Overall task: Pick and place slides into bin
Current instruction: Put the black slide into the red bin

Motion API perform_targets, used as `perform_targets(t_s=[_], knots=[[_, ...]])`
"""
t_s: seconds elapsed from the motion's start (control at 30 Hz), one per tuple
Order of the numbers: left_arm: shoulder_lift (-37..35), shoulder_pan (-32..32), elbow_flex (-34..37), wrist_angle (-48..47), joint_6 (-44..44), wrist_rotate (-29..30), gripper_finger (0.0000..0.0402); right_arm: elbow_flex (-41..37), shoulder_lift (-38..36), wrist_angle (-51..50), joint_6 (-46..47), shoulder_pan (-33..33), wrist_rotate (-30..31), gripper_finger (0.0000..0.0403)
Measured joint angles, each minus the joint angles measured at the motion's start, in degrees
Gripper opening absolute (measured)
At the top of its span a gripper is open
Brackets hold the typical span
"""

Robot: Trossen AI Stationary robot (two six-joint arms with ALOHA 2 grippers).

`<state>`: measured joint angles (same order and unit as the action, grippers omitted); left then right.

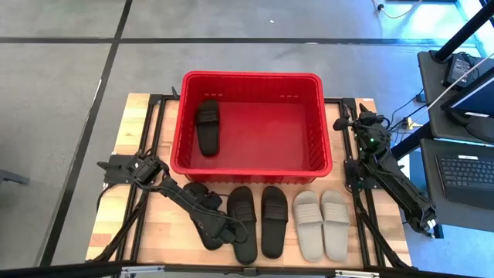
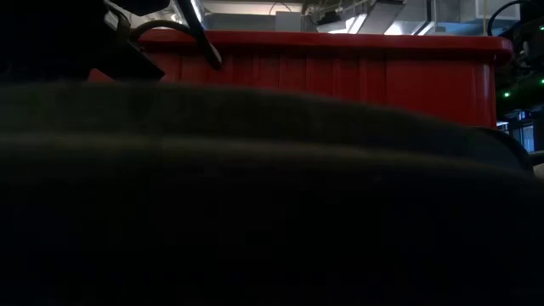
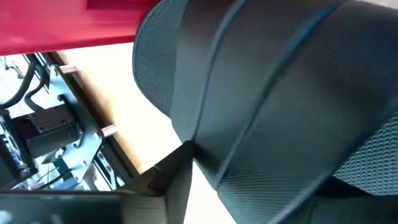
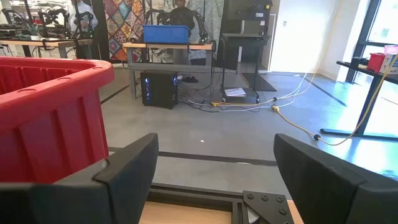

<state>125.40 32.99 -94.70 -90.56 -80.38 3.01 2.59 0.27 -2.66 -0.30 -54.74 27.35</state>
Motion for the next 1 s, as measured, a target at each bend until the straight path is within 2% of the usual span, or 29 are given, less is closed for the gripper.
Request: perform_targets(t_s=[0.27, 0.37, 0.47, 0.6, 1.0], knots=[[0.0, 0.0, 0.0, 0.0, 0.2, -0.2, 0.0047, 0.0, 0.0, 0.0, 0.0, 0.0, 0.0, 0.032], [-0.1, 0.0, 0.0, 0.1, 3.3, -1.0, 0.0013, 0.0, 0.0, 0.0, 0.0, 0.0, 0.0, 0.032], [-0.1, -0.5, 0.0, 0.4, 5.7, -2.7, 0.0012, 0.0, 0.0, 0.0, 0.0, 0.0, 0.0, 0.032], [-0.4, -1.3, -2.2, 0.6, 8.5, -8.4, 0.0008, 0.0, 0.0, 0.0, 0.0, 0.0, 0.0, 0.032], [-4.9, -1.8, -18.1, 1.4, 21.6, -15.1, 0.0006, 0.0, 0.0, 0.0, 0.0, 0.0, 0.0, 0.032]])
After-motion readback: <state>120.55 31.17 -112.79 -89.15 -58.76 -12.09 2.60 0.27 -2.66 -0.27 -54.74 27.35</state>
